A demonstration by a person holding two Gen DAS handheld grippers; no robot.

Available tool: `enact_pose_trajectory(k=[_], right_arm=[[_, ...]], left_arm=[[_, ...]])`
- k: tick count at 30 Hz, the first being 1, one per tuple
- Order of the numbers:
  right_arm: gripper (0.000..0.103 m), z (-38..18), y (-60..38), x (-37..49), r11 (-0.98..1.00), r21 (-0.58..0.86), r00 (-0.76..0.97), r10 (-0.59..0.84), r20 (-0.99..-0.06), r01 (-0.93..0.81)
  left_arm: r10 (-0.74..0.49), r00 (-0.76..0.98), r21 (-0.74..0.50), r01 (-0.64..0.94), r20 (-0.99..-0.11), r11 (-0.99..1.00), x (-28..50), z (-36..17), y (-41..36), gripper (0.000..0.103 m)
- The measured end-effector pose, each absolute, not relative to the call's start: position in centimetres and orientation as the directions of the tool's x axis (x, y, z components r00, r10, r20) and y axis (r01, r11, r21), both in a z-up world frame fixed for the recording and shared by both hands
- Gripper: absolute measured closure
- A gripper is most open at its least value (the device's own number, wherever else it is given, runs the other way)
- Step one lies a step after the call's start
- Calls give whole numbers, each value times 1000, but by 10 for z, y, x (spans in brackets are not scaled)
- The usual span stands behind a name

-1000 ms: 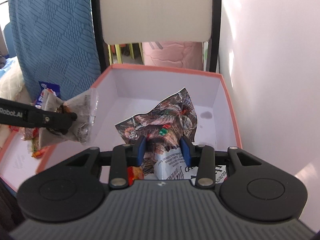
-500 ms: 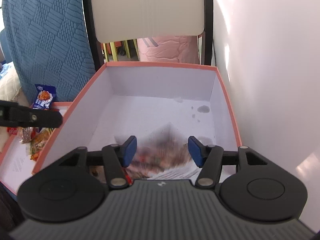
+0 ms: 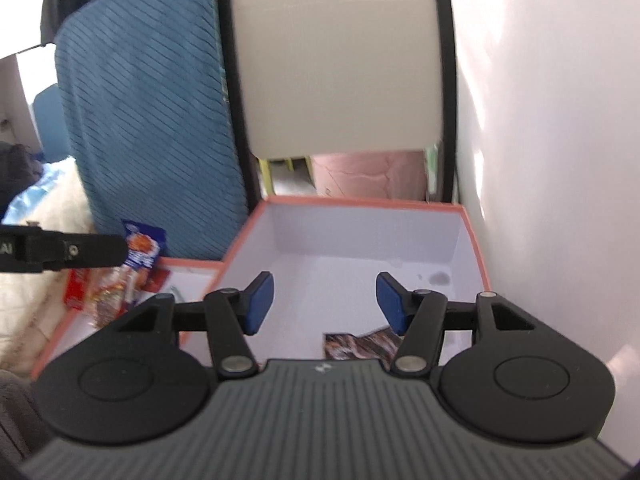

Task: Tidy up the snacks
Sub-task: 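Withdraw both tools from the pink box back over the snack lid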

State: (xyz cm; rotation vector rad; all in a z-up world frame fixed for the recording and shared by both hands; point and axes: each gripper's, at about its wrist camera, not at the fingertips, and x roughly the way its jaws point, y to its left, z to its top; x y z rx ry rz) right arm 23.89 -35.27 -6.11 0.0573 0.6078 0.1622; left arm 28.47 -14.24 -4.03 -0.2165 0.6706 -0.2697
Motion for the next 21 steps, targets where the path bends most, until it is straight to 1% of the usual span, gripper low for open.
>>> enact_pose_trajectory(k=[6, 9, 16, 21], right_arm=[[44, -44, -337, 223, 968, 138, 824, 249, -510, -207], [44, -37, -329, 217, 966, 128, 830, 260, -493, -226], [44, -34, -307, 209, 957, 117, 825, 289, -486, -266], [44, -37, -293, 201, 952, 115, 816, 304, -492, -285]], left_arm=[[-276, 795, -269, 148, -540, 952, 260, -29, -123, 39], [-248, 815, -248, 133, -523, 960, 249, -27, -114, 39], [-210, 837, -239, 98, -505, 966, 231, -28, -93, 39], [-193, 837, -247, 72, -511, 966, 226, -36, -78, 39]])
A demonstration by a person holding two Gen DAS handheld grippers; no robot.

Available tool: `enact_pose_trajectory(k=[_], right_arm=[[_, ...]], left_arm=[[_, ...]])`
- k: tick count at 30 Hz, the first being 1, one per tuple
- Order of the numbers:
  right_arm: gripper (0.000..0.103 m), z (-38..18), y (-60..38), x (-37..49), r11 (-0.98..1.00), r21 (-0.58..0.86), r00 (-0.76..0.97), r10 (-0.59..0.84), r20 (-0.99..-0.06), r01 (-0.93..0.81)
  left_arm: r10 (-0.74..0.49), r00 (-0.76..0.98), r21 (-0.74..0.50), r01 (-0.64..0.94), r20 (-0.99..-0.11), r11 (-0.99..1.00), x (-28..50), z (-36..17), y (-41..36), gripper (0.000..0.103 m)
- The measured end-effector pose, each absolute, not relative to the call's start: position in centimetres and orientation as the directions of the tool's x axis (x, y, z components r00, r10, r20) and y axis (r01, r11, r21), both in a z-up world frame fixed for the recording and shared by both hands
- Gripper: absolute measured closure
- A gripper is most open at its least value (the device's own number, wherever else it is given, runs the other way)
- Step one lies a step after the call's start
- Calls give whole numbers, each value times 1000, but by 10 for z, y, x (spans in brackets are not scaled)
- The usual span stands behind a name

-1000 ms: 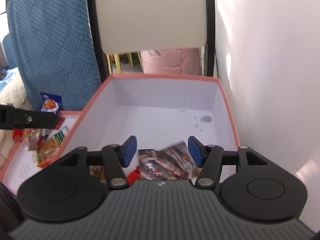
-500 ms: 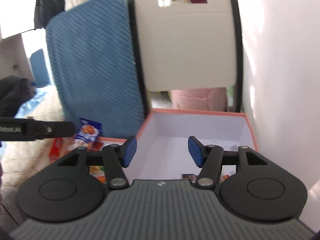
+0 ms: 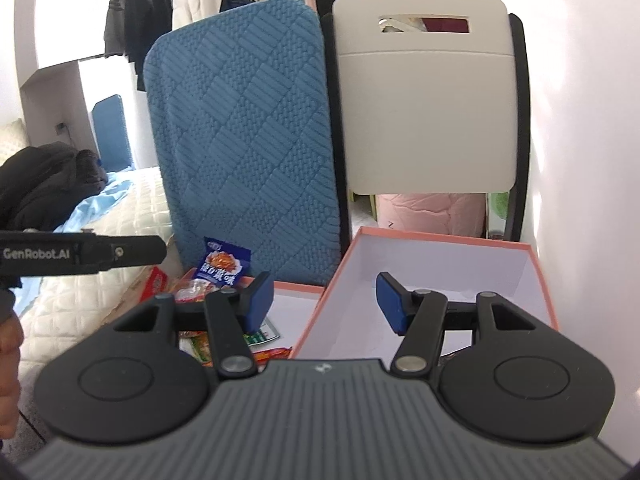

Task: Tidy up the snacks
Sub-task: 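Withdraw both tools from the pink box back over the snack lid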

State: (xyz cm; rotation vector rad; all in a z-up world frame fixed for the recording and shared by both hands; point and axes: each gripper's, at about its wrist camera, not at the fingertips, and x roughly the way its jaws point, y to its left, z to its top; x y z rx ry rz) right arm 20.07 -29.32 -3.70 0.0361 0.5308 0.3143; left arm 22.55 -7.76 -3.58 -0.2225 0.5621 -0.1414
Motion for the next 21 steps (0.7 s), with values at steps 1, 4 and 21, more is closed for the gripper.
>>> enact_pose_trajectory(k=[1, 4, 21], right_arm=[[44, -38, -290, 200, 950, 115, 812, 308, -495, -290], [44, -43, -282, 197, 946, 121, 803, 320, -503, -301], [44, -74, -238, 182, 928, 143, 739, 362, -569, -344]], left_arm=[[-192, 836, -249, 68, -514, 966, 225, -38, -75, 39], [-189, 831, -256, 58, -523, 965, 222, -43, -66, 39], [-148, 811, -275, -17, -566, 961, 211, -71, -29, 39]])
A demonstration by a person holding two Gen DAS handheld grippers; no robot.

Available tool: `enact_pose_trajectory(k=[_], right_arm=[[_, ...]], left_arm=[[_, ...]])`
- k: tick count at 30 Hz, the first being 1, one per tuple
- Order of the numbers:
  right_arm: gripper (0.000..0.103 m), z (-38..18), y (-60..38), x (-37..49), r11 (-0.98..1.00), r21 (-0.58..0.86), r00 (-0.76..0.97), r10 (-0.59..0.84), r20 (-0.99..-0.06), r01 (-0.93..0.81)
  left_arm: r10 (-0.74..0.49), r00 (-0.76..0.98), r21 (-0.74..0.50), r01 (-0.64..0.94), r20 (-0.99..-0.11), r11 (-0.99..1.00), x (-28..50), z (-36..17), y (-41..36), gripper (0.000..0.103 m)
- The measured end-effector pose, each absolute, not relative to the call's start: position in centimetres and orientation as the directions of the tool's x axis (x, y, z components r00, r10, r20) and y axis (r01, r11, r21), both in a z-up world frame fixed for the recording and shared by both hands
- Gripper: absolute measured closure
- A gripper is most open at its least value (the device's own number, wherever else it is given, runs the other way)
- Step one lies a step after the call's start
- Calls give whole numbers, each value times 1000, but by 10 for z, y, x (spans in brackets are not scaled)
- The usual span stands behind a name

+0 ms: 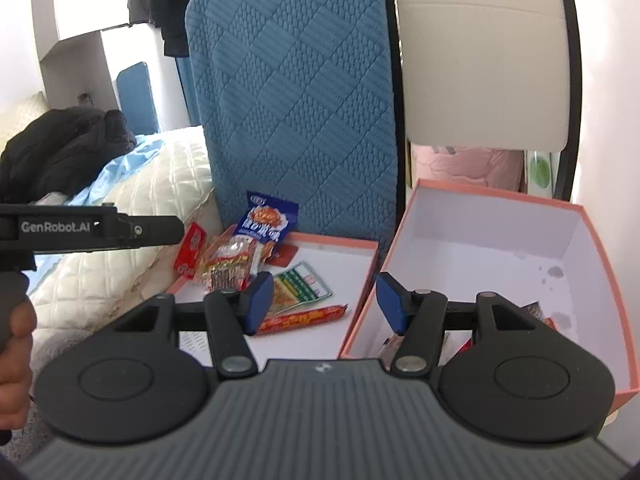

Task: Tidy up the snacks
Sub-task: 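Withdraw both tools from the pink box back over the snack lid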

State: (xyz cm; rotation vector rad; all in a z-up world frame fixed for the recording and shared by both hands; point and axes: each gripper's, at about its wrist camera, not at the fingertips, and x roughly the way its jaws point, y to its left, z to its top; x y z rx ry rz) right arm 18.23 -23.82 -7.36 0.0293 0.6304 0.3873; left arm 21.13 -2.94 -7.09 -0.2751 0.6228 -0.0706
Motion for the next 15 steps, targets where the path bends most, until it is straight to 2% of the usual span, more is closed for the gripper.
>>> enact_pose_trajectory(k=[15], right_arm=[[44, -90, -201, 173, 914, 132, 705, 383, -597, -384]], left_arm=[[-115, 786, -276, -73, -607, 959, 207, -89, 3, 39]])
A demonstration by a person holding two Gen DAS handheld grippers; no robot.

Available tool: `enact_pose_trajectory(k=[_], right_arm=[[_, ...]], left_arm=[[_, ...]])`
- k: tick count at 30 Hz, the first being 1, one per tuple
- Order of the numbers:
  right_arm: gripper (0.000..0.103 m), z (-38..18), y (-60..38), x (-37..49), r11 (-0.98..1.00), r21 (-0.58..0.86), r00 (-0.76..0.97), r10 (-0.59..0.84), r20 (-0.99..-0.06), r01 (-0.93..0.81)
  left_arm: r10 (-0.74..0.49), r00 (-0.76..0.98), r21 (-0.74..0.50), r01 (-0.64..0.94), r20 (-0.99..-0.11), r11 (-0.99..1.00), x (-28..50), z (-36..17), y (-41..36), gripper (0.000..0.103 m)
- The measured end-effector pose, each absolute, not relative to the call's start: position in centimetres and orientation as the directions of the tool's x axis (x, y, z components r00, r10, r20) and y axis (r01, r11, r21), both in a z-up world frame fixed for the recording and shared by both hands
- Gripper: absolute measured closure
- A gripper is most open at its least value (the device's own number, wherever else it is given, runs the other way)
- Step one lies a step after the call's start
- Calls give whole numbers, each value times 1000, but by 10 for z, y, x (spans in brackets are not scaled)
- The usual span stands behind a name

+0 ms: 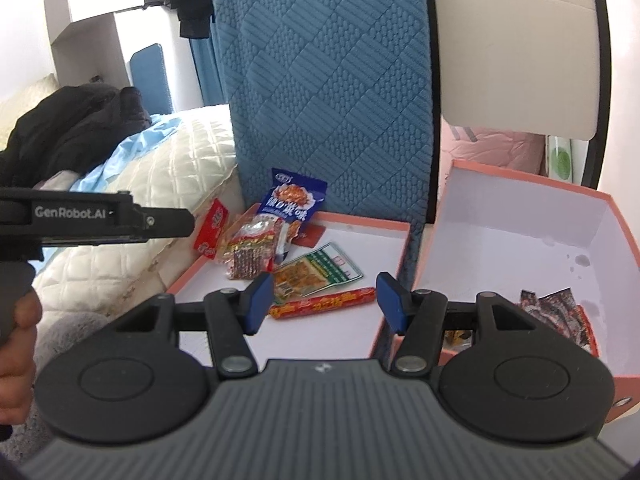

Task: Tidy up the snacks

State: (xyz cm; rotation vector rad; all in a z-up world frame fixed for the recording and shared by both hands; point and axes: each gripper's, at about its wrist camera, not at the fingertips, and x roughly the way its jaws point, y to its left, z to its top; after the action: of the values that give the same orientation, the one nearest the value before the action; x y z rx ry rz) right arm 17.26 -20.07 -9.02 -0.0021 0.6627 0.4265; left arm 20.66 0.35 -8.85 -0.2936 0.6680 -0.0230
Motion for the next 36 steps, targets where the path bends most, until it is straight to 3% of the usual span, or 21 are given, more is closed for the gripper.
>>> enact_pose_trajectory(k=[13, 28, 36], right_arm=[[44, -126, -175, 178, 905, 103, 672, 378, -637, -412], [44, -147, -144, 223, 881, 85, 640, 401, -656, -465], [44, -161, -132, 254, 882, 91, 642, 403, -652, -461]], left_arm=[[-46, 748, -151, -72, -662, 986, 254, -123, 19, 39], [-70, 710, -232, -134, -701, 963, 316, -157, 56, 39], [-136, 661, -336, -185, -738, 924, 358, -187, 62, 39]])
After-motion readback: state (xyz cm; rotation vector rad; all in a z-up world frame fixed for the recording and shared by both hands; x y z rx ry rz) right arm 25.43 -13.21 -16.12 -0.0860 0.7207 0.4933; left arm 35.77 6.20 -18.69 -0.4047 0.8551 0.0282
